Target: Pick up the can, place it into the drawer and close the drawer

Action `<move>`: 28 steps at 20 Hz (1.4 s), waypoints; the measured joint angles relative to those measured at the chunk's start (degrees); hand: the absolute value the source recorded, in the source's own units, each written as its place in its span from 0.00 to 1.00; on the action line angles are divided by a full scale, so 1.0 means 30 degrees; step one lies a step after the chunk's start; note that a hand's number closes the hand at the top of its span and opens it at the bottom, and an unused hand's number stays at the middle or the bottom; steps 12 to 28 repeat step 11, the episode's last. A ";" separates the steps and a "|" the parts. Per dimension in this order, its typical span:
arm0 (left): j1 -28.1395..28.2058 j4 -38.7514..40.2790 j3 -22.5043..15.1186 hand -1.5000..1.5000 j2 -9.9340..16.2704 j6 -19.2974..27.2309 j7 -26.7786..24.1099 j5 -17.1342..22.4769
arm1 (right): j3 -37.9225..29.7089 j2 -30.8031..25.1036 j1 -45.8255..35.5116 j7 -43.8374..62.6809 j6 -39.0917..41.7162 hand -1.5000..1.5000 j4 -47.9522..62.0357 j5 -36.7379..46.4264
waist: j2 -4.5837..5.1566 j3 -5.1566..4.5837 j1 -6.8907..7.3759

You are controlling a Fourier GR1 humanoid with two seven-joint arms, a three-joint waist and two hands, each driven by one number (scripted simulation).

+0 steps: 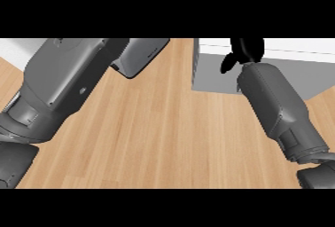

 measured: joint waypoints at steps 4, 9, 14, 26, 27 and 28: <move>0.0816 -0.1095 -0.0152 0.00 0.0237 -0.0083 0.0238 -0.0075 | -0.0448 -0.0136 -0.0631 -0.0636 0.0138 0.00 0.0917 -0.0297 | 0.0084 0.0045 0.0074; 0.2013 -0.2420 -0.0186 0.00 0.0785 -0.0393 0.0547 0.0014 | -0.1356 -0.0036 -0.0948 -0.2202 0.0482 0.00 0.1150 -0.1310 | 0.0028 0.0062 0.0040; 0.2403 -0.3011 -0.0241 0.00 0.0994 -0.0418 0.0745 0.0004 | -0.1785 -0.0113 -0.1277 -0.2714 0.0826 0.00 0.1065 -0.1807 | -0.0115 0.0002 0.0061; 0.2403 -0.3011 -0.0241 0.00 0.0994 -0.0418 0.0745 0.0004 | -0.1785 -0.0113 -0.1277 -0.2714 0.0826 0.00 0.1065 -0.1807 | -0.0115 0.0002 0.0061; 0.2403 -0.3011 -0.0241 0.00 0.0994 -0.0418 0.0745 0.0004 | -0.1785 -0.0113 -0.1277 -0.2714 0.0826 0.00 0.1065 -0.1807 | -0.0115 0.0002 0.0061; 0.2403 -0.3011 -0.0241 0.00 0.0994 -0.0418 0.0745 0.0004 | -0.1785 -0.0113 -0.1277 -0.2714 0.0826 0.00 0.1065 -0.1807 | -0.0115 0.0002 0.0061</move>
